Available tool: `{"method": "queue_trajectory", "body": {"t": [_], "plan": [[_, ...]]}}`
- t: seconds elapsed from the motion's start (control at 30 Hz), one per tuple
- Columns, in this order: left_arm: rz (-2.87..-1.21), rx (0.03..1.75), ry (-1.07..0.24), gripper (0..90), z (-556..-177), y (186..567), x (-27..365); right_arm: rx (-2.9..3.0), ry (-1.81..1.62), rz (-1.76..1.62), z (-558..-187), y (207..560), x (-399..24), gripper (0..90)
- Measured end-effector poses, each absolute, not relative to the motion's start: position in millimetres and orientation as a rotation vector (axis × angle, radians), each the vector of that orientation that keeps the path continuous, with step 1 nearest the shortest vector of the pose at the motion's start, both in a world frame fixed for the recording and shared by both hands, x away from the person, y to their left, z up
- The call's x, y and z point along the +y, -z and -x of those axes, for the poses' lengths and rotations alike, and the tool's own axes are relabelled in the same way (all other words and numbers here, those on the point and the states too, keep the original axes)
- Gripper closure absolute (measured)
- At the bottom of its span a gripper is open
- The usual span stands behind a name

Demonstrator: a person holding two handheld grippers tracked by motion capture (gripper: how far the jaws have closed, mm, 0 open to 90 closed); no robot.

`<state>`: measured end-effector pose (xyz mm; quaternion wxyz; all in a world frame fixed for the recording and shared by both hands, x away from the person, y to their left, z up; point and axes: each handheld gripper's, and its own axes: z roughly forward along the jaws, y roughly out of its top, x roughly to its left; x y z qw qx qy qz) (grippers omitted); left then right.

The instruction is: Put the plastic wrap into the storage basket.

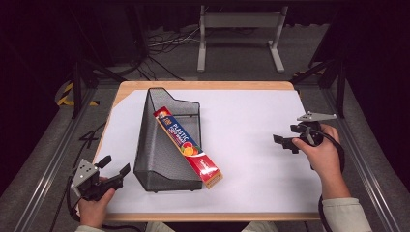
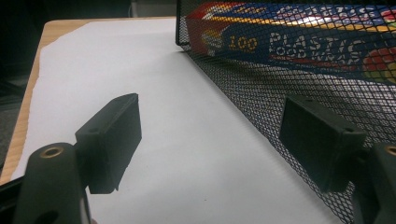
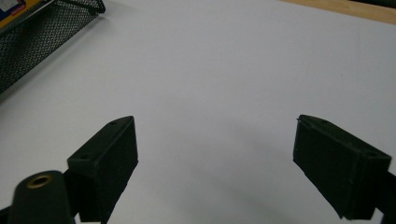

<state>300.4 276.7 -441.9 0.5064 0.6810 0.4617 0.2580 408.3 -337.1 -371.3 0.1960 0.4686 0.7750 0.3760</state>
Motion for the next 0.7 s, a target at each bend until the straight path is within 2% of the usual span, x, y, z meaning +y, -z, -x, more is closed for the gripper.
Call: {"method": "queue_trajectory", "body": {"t": [0.7], "plan": [[-1.643,1.104,-0.618,21.8,-300.6,441.3,277.1,2.225,-0.929,-1.381,-399.9,411.2,-338.7,13.3]]}}
